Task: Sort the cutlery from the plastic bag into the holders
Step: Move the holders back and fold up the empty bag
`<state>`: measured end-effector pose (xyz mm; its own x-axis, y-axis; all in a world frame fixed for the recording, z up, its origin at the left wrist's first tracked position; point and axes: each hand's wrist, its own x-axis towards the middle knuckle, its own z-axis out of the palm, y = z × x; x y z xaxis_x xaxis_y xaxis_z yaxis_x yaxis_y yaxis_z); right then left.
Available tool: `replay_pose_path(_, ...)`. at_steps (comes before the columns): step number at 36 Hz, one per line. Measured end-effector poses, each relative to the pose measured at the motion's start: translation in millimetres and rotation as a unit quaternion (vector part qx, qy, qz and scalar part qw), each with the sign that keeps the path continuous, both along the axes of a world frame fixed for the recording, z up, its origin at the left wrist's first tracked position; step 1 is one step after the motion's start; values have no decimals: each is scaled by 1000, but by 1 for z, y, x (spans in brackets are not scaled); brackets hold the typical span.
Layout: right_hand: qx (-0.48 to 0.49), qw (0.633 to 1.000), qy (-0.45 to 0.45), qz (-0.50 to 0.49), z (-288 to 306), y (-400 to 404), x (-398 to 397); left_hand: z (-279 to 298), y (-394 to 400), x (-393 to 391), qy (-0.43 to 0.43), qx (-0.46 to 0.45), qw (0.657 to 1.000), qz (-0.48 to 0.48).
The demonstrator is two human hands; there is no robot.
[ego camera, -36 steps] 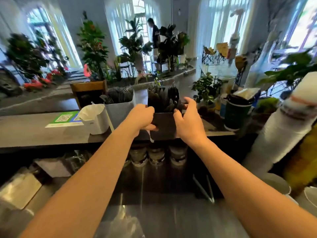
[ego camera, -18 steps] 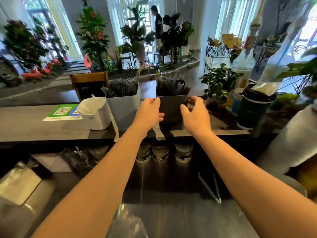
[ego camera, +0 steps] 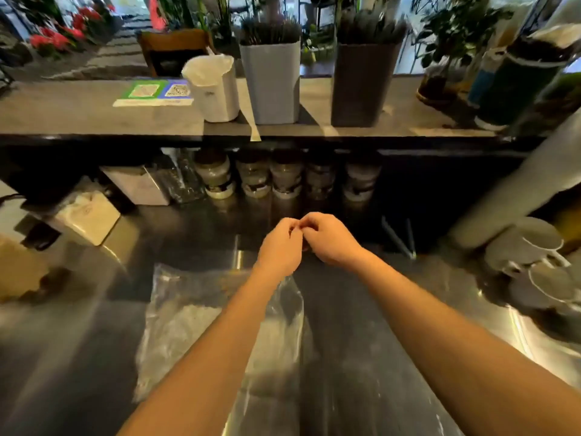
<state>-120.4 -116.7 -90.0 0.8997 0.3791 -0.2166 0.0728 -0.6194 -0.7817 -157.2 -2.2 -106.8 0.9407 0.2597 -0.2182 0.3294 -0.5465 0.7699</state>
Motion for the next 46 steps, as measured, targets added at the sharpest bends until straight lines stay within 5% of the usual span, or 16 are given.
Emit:
replay_pose_path(4, -78, 994, 74, 37, -64, -1, -47, -78, -2, -69, 94, 175, 979, 42)
replay_pose_path(7, -145, 977, 139, 68, -103, -3, -85, -126, 2, -126, 207, 281, 937, -26)
replay_pose_path(10, -236, 932, 231, 150, -122, -6, -115, -158, 12, -166, 255, 302, 915, -83)
replay_pose_path(13, -291, 827, 419, 235, -131, -11, -137, -165, 21, -169, 221, 275, 934, -57)
replay_pose_path(15, -301, 811, 429, 262, -144, -14, -146, -159, 23, -157, 214, 194, 957, -27)
replay_pose_path(17, -229, 879, 362, 211, -159, -10, -150, -146, 18, -145, 173, 52, 983, 38)
replay_pose_path(20, 4, 962, 272, 30, -160, 3, -150, -124, 7, -134, 123, -136, 982, 45)
replay_pose_path(24, 146, 938, 282, -137, -156, 9, -139, -114, 27, -132, 31, -178, 983, -3)
replay_pose_path(27, 247, 894, 324, -187, -144, 2, -127, -117, 61, -137, -121, 44, 990, 58)
replay_pose_path(29, 288, 874, 355, -166, -128, -3, -121, -128, 85, -139, -79, 119, 984, 111)
replay_pose_path(32, 319, 852, 399, -118, -115, -17, -117, -147, 102, -136, 80, 46, 994, 61)
replay_pose_path(36, 309, 847, 423, -89, -110, -31, -122, -153, 91, -149, 179, -126, 973, -71)
replay_pose_path(42, 294, 837, 429, -167, -131, -51, -149, -173, 66, -191, 129, -132, 983, 20)
replay_pose_path(46, 304, 857, 357, -215, -127, -51, -151, -157, 53, -196, 78, -146, 978, 125)
